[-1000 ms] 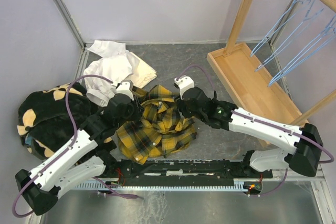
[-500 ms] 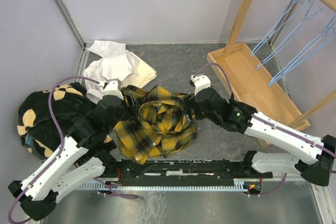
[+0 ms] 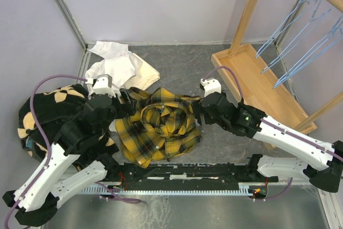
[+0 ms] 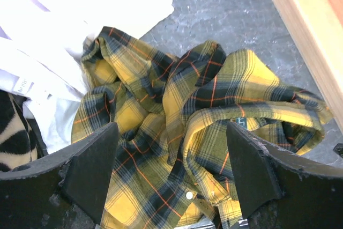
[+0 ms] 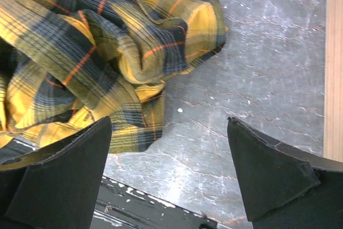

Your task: Place the shirt on the hanger

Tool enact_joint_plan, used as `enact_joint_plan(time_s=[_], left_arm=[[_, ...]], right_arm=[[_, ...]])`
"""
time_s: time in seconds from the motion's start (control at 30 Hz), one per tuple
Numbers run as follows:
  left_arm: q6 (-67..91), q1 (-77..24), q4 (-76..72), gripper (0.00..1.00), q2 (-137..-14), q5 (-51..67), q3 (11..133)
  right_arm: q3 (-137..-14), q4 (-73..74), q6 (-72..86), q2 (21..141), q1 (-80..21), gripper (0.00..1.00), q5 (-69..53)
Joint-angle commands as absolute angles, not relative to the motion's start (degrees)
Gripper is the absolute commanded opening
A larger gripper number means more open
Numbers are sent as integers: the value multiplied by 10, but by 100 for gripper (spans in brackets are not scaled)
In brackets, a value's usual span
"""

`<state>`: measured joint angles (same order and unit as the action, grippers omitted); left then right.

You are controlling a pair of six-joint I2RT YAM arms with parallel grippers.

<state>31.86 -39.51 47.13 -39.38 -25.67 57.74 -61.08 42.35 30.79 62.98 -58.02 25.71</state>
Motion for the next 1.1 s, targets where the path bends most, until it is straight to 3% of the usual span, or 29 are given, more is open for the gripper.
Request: enact_joint_plan(time_s=[0.0, 0.37, 0.77, 1.07], left_arm=[[274, -393, 457, 87, -403, -288, 628], [242, -392, 424, 86, -429, -285, 670], [258, -393, 418, 86, -440, -246, 639], [258, -393, 419, 86, -439, -236, 628]], right_arm=[[-627, 468, 307, 606, -579, 95, 307], [-660, 497, 263, 569, -578, 87, 362], [-789, 509, 194, 744, -464, 84, 346], [-780, 378, 135, 877, -352, 86, 210]])
